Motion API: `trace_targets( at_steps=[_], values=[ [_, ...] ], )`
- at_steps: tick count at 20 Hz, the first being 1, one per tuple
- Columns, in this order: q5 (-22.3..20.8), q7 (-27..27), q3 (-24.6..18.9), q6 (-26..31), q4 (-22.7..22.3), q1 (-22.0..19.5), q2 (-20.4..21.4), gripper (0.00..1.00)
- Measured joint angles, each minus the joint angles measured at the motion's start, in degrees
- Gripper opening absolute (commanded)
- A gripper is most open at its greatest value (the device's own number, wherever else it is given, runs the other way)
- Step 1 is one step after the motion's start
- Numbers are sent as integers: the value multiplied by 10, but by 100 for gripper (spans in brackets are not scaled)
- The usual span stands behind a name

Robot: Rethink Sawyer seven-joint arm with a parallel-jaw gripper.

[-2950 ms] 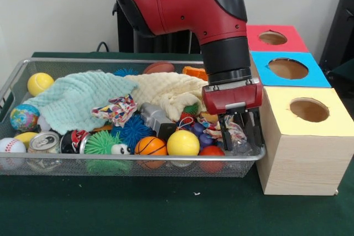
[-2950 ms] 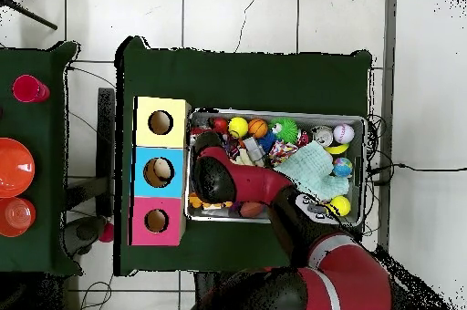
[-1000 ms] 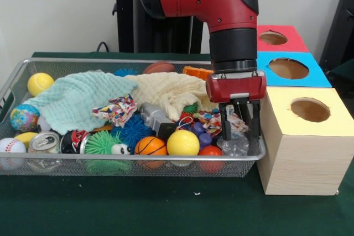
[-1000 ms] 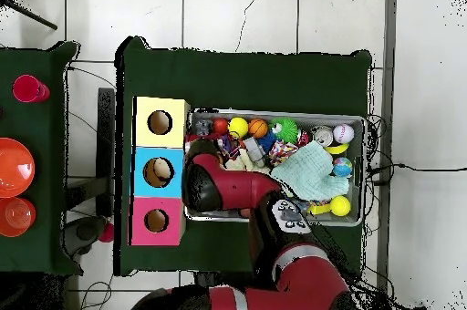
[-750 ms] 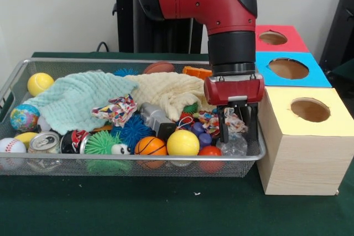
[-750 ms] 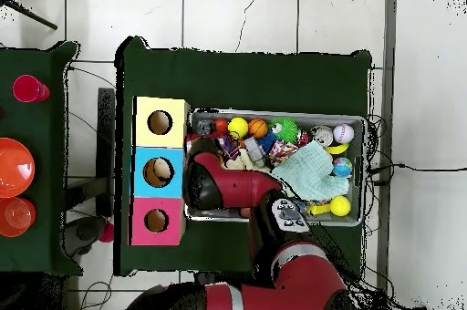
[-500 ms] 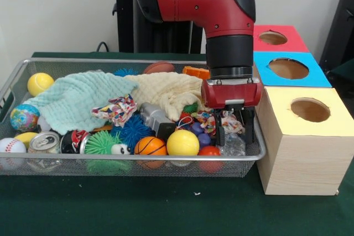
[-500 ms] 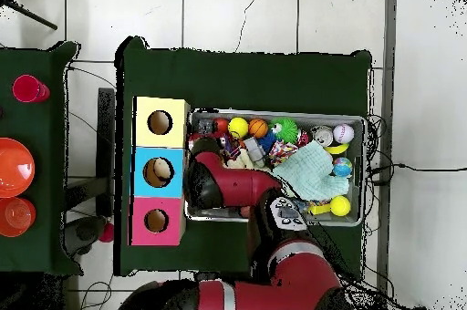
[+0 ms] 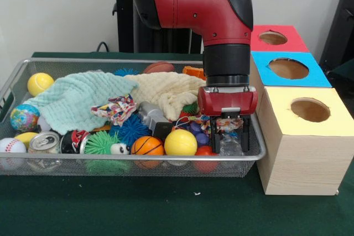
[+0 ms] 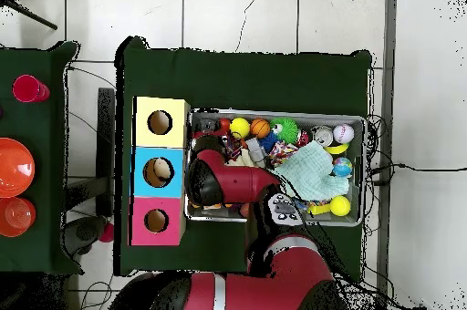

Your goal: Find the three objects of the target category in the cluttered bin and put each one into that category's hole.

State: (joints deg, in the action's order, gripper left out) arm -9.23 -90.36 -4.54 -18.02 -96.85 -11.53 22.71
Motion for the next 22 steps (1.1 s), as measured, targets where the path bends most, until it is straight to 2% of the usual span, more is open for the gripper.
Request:
trace_targets(
  at_steps=[22],
  values=[
    [0,0,5,0,9,2,-12,100]
  ],
)
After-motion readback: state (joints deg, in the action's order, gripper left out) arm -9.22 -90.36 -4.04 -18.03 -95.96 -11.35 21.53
